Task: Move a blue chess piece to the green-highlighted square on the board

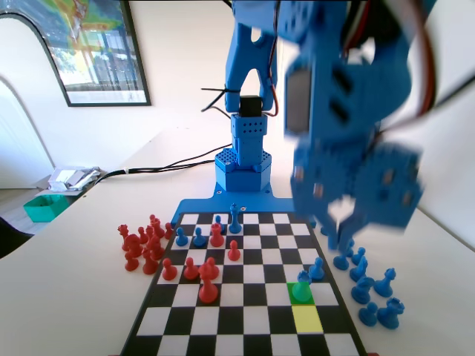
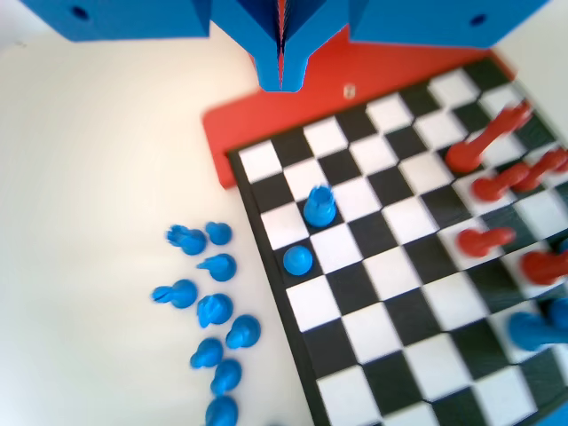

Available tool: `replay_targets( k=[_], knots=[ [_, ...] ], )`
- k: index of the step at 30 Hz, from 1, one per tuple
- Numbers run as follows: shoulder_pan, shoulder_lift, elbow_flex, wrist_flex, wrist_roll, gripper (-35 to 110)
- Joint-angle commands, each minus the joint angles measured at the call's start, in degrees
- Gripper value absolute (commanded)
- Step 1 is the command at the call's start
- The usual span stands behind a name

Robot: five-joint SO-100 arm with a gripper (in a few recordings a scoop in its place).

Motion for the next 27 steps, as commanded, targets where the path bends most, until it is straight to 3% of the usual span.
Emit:
replay_targets(
  k=[1,14,27],
  knots=[
    [0.5,13.6,-4.0,6.4,-4.7,1],
    [4.6,44.7,3.8,30.2,-30.8,1],
    [11.7,75.7,28.9,31.1,-42.6,1]
  ],
)
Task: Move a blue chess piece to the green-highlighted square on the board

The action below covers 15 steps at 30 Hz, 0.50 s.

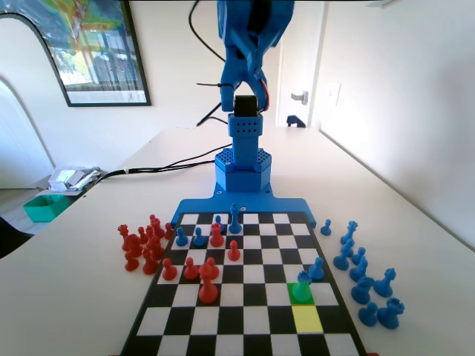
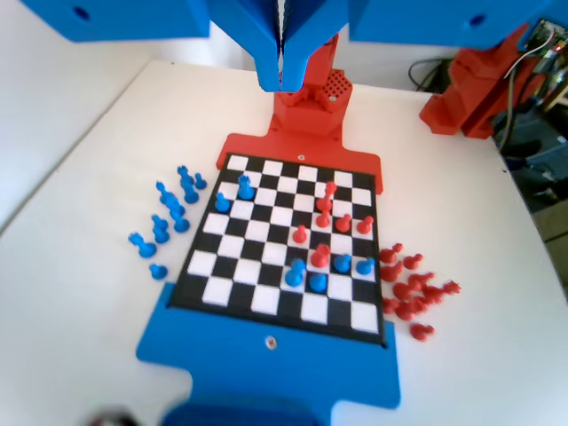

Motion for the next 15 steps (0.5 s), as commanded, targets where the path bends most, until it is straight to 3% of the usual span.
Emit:
replay_targets(
  k=[1,15],
  knots=[
    [1.0,11.0,7.2,-0.8,-2.5,1],
    [3.7,25.4,18.4,-8.8,-3.7,1]
  ],
)
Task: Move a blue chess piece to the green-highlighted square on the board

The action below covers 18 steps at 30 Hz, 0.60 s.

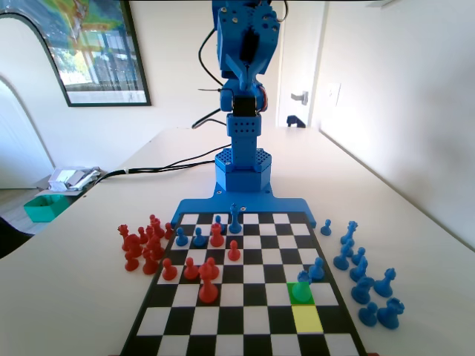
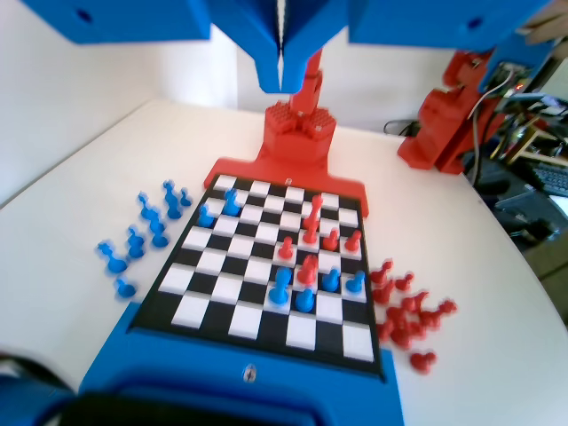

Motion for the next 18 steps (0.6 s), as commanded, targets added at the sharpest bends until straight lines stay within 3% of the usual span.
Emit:
replay_targets(
  k=[1,18],
  knots=[
    [0.9,3.1,-0.1,-1.1,-0.9,1],
    [1.0,8.3,0.1,-2.3,-0.5,1]
  ],
)
